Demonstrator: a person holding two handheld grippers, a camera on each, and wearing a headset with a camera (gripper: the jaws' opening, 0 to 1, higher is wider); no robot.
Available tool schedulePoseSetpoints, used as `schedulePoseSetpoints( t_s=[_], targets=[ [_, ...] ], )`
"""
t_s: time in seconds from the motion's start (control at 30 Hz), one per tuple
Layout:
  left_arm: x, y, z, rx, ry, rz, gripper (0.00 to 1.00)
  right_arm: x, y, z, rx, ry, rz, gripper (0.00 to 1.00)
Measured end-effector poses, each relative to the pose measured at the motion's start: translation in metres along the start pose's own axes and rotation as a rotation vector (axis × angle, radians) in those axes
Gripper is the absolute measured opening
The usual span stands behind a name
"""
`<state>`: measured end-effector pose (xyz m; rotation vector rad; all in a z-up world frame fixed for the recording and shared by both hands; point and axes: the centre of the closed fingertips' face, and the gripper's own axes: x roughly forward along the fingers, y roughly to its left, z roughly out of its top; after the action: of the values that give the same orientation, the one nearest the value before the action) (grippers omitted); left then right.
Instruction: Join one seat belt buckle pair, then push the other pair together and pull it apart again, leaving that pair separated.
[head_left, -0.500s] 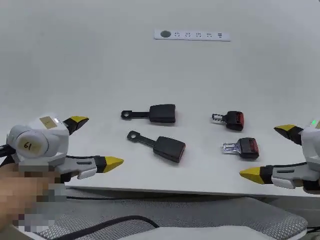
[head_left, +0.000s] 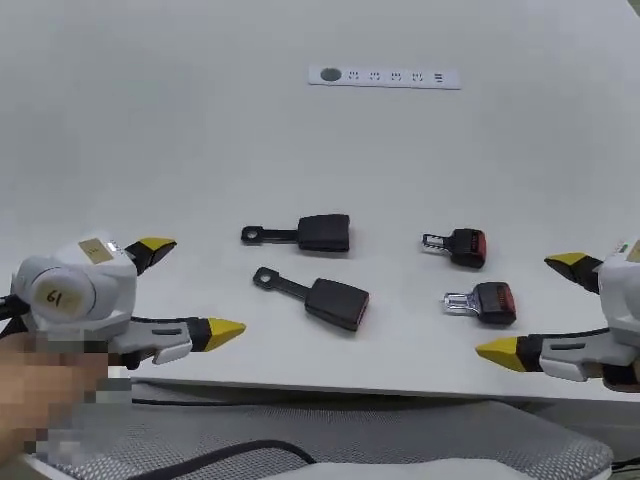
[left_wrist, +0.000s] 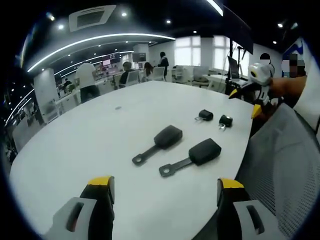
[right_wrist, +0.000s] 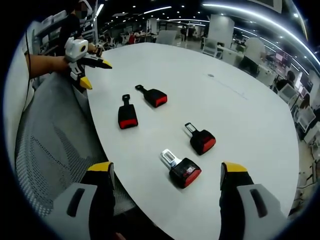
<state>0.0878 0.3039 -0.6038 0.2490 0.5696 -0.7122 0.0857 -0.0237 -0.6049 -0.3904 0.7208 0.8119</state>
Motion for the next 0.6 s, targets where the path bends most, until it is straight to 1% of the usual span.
schedulePoseSetpoints(
  t_s=[0.27, 0.37, 0.43, 0.6],
  targets=[
    [-0.0004, 0.001, -0.0002, 0.001, -0.002, 0.002, 0.85, 0.0003, 0.0029, -0.0014, 0.003, 0.002, -0.001, 0.87],
    [-0.0002, 0.0007, 0.0009, 0.001, -0.005, 0.001, 0.85, 0.0005, 0.0042, -0.0029, -0.012, 0.009, 0.001, 0.86],
    [-0.0003, -0.0005, 0.001, 0.02, -0.002, 0.001, 0.85, 0.0005, 0.0059, -0.003, -0.018, 0.013, 0.003, 0.84],
    [-0.0003, -0.0005, 0.0021, 0.031, -0.002, 0.003, 0.85, -0.0022, 0.0077, -0.0035, -0.035, 0.027, 0.007, 0.81]
  ],
)
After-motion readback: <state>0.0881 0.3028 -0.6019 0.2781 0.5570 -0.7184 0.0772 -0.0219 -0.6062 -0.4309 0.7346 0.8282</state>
